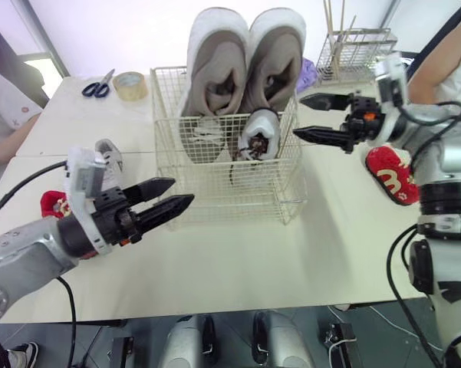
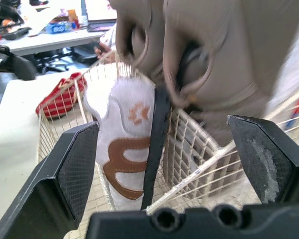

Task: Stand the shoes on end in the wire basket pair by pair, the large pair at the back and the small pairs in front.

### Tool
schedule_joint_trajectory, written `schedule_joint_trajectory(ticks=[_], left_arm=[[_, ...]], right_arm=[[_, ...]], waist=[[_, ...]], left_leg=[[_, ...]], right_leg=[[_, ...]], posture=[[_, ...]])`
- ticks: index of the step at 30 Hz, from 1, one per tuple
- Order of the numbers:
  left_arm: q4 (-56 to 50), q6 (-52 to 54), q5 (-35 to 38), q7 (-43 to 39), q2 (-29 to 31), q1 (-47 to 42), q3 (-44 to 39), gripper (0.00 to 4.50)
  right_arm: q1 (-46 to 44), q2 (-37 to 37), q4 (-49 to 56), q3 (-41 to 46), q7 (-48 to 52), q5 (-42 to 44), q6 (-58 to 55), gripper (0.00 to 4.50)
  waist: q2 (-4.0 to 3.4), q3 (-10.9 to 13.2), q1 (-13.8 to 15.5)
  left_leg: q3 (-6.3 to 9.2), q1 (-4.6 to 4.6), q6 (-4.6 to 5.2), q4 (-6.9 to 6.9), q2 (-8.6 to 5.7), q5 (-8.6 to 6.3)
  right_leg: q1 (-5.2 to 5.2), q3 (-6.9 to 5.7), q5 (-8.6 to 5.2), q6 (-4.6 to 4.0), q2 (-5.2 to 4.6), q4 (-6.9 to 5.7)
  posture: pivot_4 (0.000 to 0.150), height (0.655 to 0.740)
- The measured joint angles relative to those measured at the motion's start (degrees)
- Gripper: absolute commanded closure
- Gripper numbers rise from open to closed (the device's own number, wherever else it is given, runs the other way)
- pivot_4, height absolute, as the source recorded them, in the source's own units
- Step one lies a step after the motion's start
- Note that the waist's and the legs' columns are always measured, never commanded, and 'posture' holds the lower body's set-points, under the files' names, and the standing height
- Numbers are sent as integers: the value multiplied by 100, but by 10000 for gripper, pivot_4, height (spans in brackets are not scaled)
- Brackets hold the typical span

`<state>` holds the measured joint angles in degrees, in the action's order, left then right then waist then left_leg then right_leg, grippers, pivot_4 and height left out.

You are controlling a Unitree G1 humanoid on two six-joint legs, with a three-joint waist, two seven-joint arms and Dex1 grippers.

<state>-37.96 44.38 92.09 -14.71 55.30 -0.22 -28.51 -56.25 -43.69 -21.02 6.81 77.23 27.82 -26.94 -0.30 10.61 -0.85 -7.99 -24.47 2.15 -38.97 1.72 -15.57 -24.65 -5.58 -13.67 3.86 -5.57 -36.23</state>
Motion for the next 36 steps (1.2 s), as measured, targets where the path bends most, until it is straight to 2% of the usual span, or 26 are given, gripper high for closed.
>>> schedule_joint_trajectory(ticks=[3, 6, 11, 13, 16, 21, 23, 27, 33, 34, 35, 36], left_arm=[[604, 20, -154, 28, 280, -3, -619, 305], [1748, 10, -966, 192, 610, -199, -892, 305], [4022, -353, -2634, -163, 996, -1329, -360, 305], [4943, -542, -3277, -507, 1011, -2034, 118, 305], [6693, -1119, -4616, -1513, 960, -3282, 1308, 305], [9213, -993, -5664, -3493, 376, -4916, 2163, 305], [9823, -1023, -6072, -3974, 201, -5227, 2389, 305], [10681, -1168, -6730, -4395, -15, -5647, 2514, 305], [11204, -1491, -7280, -4219, -318, -5914, 2420, 305], [11212, -1515, -7308, -4212, -363, -5925, 2376, 5565], [11227, -1530, -7363, -4216, -406, -5960, 2319, 7911], [11234, -1542, -7422, -4226, -445, -6006, 2309, 12969]], right_arm=[[-106, -195, 359, 303, -333, 159, -252, 0], [-449, -251, 653, 543, -708, 436, -657, 0], [-618, -157, 1705, 572, -622, 1554, -1760, 0], [-582, -47, 2167, 412, -513, 1895, -2080, 0], [-350, 83, 3022, -100, -315, 2275, -2395, 0], [51, 99, 3588, -607, -386, 2177, -2310, 0], [193, 75, 3728, -654, -482, 2174, -2312, 0], [360, -59, 4016, -613, -752, 2212, -2410, 0], [485, -246, 4331, -408, -1188, 2495, -2730, 0], [485, -247, 4337, -384, -1239, 2513, -2746, 0], [485, -251, 4342, -372, -1295, 2528, -2763, 0], [485, -253, 4344, -371, -1338, 2534, -2772, 0]], waist=[[-4, 1, -11], [-11, 5, -28], [-8, 3, 6], [-3, 0, 34], [13, -8, 35], [40, -17, 26], [46, -14, 20], [64, -7, 8], [69, -8, 12], [73, -10, 14], [76, -9, 15], [77, -9, 18]], left_leg=[[0, 1, -8, 2, -1, -5], [-2, 1, -10, 13, 0, -3], [-10, -4, 3, 22, 0, 5], [-17, -8, -3, 21, -3, -2], [-22, -14, 2, 18, -8, -5], [-29, -92, 29, -24, -8, -1], [-40, -95, 30, -24, -8, 0], [-49, -94, 30, -24, 3, 0], [-30, -91, 30, -26, 4, 0], [-29, -91, 30, -27, 4, 0], [-28, -92, 30, -27, 4, 0], [-28, -92, 30, -28, 3, 0]], right_leg=[[-2, 0, -1, -2, 0, 0], [-11, 0, 2, -5, 4, 0], [-18, -10, 12, 13, 10, 1], [-21, -12, 14, 15, 10, 3], [-22, -16, 15, 17, 16, 1], [-84, -19, 22, 31, 17, -12], [-87, -19, 23, 35, 19, -11], [-88, -19, 21, 37, 26, -10], [-87, -18, 22, 37, 21, -14], [-87, -18, 22, 37, 21, -14], [-87, -18, 22, 37, 21, -15], [-87, -18, 22, 36, 21, -15]], posture=[[1500, 7400], [1500, 7400], [1500, 7400], [1500, 7400], [1500, 7400], [1500, 7400], [1500, 7400], [1500, 7400], [1500, 7400], [1500, 7400], [1500, 7400], [1500, 7400]])
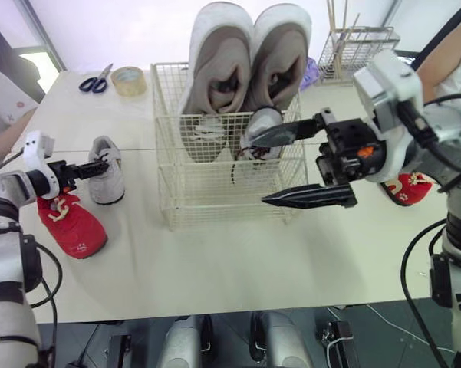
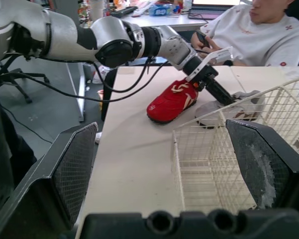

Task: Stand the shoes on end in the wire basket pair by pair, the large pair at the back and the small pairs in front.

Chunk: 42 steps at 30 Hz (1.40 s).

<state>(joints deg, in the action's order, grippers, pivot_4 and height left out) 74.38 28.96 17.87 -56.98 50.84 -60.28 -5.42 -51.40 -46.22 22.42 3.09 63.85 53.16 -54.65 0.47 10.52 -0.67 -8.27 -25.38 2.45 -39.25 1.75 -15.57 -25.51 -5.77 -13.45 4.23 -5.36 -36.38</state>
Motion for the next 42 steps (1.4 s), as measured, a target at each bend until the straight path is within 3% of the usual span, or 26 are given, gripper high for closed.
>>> schedule_joint_trajectory(ticks=[4, 14, 18, 20, 22, 25, 29, 35, 42], left_arm=[[2, -81, -230, -12, -63, -54, -62, 32609], [94, -389, -90, 742, 37, -301, -1066, 32609], [-389, -723, 192, 927, 195, -615, -1614, 32609], [-1261, -590, 544, 1010, 183, -534, -1939, 32609], [-3033, -279, 999, 1356, -55, 11, -2349, 32609], [-6543, 302, 1908, 2310, -1004, 1284, -2817, 32609], [-9013, 719, 2424, 3442, -1777, 2008, -2678, 32609], [-10957, 787, 2518, 4638, -2462, 2112, -1805, 32609], [-10974, 313, 2179, 4791, -2867, 2654, -1357, 32609]], right_arm=[[0, -30, -1, 0, -85, 2, -1, 0], [-1, -30, -111, -32, -96, -123, 179, 0], [-1, -30, -312, -45, -37, -285, 373, 0], [-11, -28, -489, -45, 1, -345, 458, 0], [-60, -25, -712, -30, 51, -403, 529, 0], [-261, -17, -1142, -41, 183, -564, 685, 0], [-574, 8, -1588, -144, 438, -794, 906, 0], [-1046, 207, -2401, -521, 965, -1288, 1397, 0], [-1096, 287, -2588, -593, 1148, -1466, 1458, 0]], waist=[[0, 0, -3], [35, 11, 0], [51, 8, 1], [55, 10, -2], [55, 10, -14], [53, 9, -1], [54, 9, 3], [51, 8, 8], [50, 7, 12]], left_leg=[[0, 0, 1, 0, -1, 0], [4, -1, 1, -4, 0, 1], [4, -1, 2, -4, -5, 1], [5, -1, 2, -5, -5, 1], [6, 3, 2, -5, -6, 1], [14, 8, 2, -9, -9, 1], [21, 9, 0, -35, -2, 2], [21, 36, -1, -62, -3, 2], [21, 39, 0, -63, -2, 2]], right_leg=[[0, 0, 0, 0, 0, -2], [0, -1, 0, 1, 0, -9], [2, -1, 0, 1, -6, -7], [3, -1, 1, 1, -7, -7], [7, 3, 1, 3, -15, -8], [18, 11, 4, 8, -24, -24], [19, 10, 4, 8, -19, -39], [46, 10, 4, 7, -13, -70], [48, 5, 3, 6, -10, -69]], posture=[[1500, 7400], [1500, 7400], [1500, 7400], [1500, 7400], [1500, 7400], [1500, 7400], [1500, 7400], [1500, 7400], [1500, 7400]])
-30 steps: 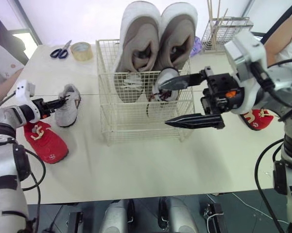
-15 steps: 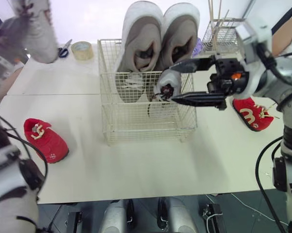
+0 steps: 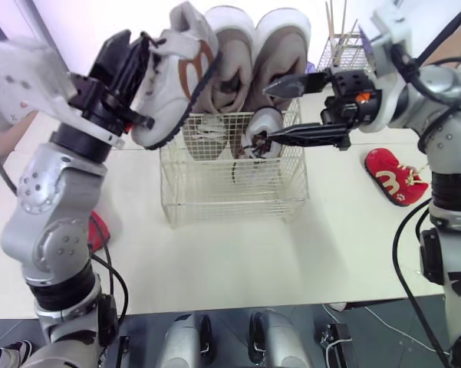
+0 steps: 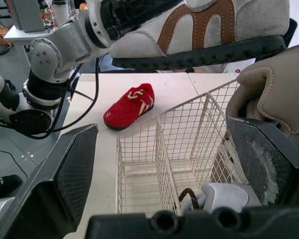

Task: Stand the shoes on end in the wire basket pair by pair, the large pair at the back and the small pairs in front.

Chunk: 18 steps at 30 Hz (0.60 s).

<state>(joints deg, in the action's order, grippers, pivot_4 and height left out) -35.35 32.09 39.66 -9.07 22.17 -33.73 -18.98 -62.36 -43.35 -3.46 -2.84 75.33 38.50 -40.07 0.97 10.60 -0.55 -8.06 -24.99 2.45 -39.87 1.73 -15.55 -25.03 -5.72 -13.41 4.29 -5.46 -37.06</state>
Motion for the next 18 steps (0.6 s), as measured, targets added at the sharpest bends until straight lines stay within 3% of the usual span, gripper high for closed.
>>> schedule_joint_trajectory(ticks=[4, 11, 18], left_arm=[[77, -44, 77, 11, 63, -76, -21, 32609], [213, 11, 358, -47, 728, -281, -422, 32609], [216, 26, 488, 74, 861, -390, -424, 32609]], right_arm=[[1, 48, 43, 83, -44, 94, -141, 0], [45, 160, 108, 165, -175, 121, -195, 0], [44, 443, 108, 240, -407, 333, -376, 0]], waist=[[0, 0, 8], [0, 0, 4], [0, 0, 0]], left_leg=[[0, 0, 1, 0, 0, -1], [1, 0, 1, 0, 1, -1], [1, 0, 1, 0, 0, -1]], right_leg=[[1, 0, 0, 0, -2, 2], [1, -1, 0, 0, -2, 2], [2, -1, 0, 0, -1, 2]], posture=[[1500, 7400], [1500, 7400], [1500, 7400]])
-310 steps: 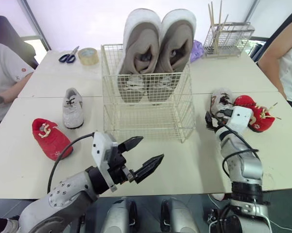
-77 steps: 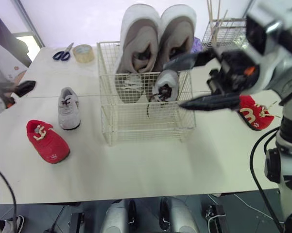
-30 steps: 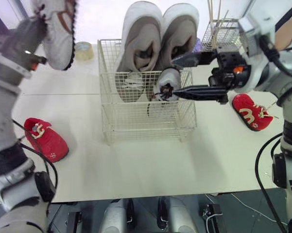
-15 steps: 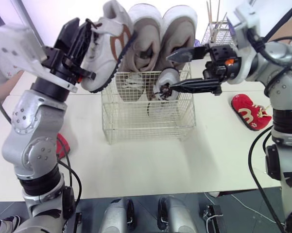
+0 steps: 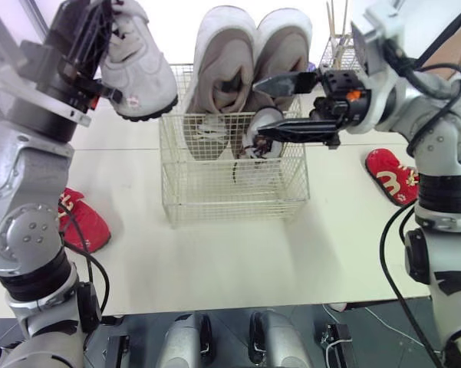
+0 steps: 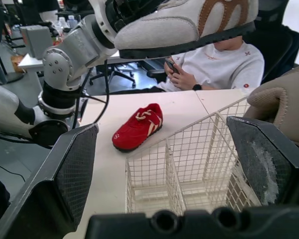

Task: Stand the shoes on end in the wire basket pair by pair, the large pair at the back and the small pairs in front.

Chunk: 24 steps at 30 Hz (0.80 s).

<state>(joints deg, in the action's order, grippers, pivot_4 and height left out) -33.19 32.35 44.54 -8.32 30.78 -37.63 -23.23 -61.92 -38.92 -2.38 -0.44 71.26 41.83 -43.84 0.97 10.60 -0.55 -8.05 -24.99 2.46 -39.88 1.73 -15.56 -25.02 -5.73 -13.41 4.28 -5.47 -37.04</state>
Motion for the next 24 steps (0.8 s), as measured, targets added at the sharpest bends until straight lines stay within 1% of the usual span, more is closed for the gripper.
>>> schedule_joint_trajectory(ticks=[3, 6, 11, 14, 17, 20, 24], left_arm=[[18, 22, 50, -16, 250, 28, -112, 32609], [163, 92, 157, -185, 598, 273, -379, 32609], [619, 126, 386, -671, 1022, 1108, -1109, 32609], [813, 199, 476, -924, 1021, 1727, -1288, 32609], [993, 229, 490, -1184, 989, 2129, -1268, 32609], [1296, 213, 438, -1496, 972, 2196, -996, 32609], [1984, 82, -3, -2051, 974, 2352, -387, 32609]], right_arm=[[0, -6, 1, 41, 6, 10, -22, 0], [5, -10, 1, 52, 24, 9, -21, 0], [28, -57, 73, 121, 123, 129, -149, 0], [126, -288, 431, 130, 284, 253, -369, 0], [248, -650, 855, 117, 495, 355, -546, 0], [280, -803, 1084, 107, 611, 411, -645, 0], [295, -860, 1219, 105, 568, 417, -671, 0]], waist=[[0, 0, -9], [-2, 1, -18], [-4, 2, -19], [-4, 2, 15], [-3, 2, 14], [-3, 2, -4], [-6, 1, -20]], left_leg=[[0, 0, 0, 1, 1, 0], [-1, 0, -1, 2, 2, 0], [-2, 0, -2, 6, 2, -1], [-1, -2, -2, 7, 0, -1], [0, -3, -3, 6, 0, -4], [1, -3, -5, 7, 1, -5], [-2, -3, -5, 20, 1, -5]], right_leg=[[-1, 0, 0, 0, 1, 0], [-4, 0, 0, 0, 2, -1], [-6, 0, -1, -1, 0, 2], [-6, -1, -1, -1, -9, 5], [-6, -1, -1, -2, -14, 9], [-10, 2, 0, -4, -16, 5], [-20, 5, -1, -6, -16, 6]], posture=[[1500, 7400], [1500, 7400], [1500, 7400], [1500, 7400], [1500, 7400], [1500, 7400], [1500, 7400]])
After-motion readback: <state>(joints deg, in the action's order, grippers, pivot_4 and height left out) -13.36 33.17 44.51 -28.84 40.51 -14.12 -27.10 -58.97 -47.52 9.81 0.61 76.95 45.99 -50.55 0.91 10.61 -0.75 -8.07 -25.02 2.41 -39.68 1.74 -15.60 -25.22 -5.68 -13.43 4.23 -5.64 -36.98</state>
